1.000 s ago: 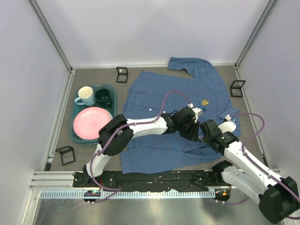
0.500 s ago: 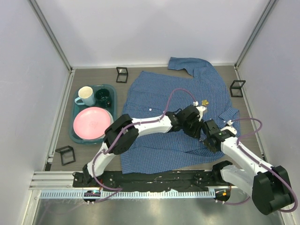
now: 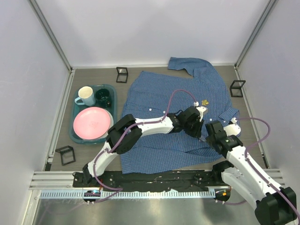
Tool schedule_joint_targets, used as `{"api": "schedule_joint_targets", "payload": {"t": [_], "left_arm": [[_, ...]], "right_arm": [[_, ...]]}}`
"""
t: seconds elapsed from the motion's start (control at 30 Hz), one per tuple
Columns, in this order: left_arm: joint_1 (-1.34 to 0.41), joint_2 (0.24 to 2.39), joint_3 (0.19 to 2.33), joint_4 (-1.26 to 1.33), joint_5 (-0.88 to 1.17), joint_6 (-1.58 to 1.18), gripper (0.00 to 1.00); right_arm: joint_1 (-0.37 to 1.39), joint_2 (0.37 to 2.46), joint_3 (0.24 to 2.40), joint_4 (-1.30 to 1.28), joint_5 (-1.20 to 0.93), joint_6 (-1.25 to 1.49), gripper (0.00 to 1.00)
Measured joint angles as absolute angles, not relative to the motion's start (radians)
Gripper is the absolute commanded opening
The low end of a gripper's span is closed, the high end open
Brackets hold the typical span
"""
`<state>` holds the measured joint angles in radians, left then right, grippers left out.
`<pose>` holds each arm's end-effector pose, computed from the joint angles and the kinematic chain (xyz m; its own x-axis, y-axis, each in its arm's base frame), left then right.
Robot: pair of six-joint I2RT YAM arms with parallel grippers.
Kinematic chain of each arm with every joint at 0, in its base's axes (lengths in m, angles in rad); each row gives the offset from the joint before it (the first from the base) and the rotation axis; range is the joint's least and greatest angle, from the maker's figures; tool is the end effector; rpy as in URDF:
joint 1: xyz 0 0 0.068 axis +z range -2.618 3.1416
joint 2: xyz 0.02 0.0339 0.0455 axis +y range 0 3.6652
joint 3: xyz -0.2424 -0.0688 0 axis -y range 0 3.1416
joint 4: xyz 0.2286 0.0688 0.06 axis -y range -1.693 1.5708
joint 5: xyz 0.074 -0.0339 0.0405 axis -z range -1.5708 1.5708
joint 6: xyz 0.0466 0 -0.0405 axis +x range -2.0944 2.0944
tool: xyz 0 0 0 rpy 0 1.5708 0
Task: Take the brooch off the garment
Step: Remove the brooch from the clothes.
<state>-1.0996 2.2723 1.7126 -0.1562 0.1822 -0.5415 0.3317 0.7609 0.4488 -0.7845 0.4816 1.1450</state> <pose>0.2160 -0.4426 0.1495 -0.7389 0.3338 -0.5853 0.6505 0.5796 -0.4908 0.1329 0.0229 0.1650 -0.4282 0.7062 -0.5639 0.7294 0.6384 0.2456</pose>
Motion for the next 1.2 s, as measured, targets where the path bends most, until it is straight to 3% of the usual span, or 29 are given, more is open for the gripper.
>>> {"api": "schedule_joint_targets", "payload": {"t": [0.2, 0.3, 0.9, 1.2], "left_arm": [[-1.1, 2.278, 1.713, -0.15, 0.176, -0.544, 0.16], [-1.1, 2.284, 1.713, -0.151, 0.164, -0.544, 0.12], [-1.1, 2.296, 1.713, -0.171, 0.123, -0.541, 0.02], [-1.099, 2.296, 1.713, -0.174, 0.116, -0.542, 0.02]], "right_arm": [[0.332, 0.794, 0.442, -0.669, 0.484, 1.058, 0.1], [0.332, 0.824, 0.429, -0.62, 0.484, 1.036, 0.03], [0.331, 0.944, 0.396, -0.538, 0.467, 1.001, 0.03], [0.324, 0.857, 0.373, -0.492, 0.41, 0.953, 0.03]]}}
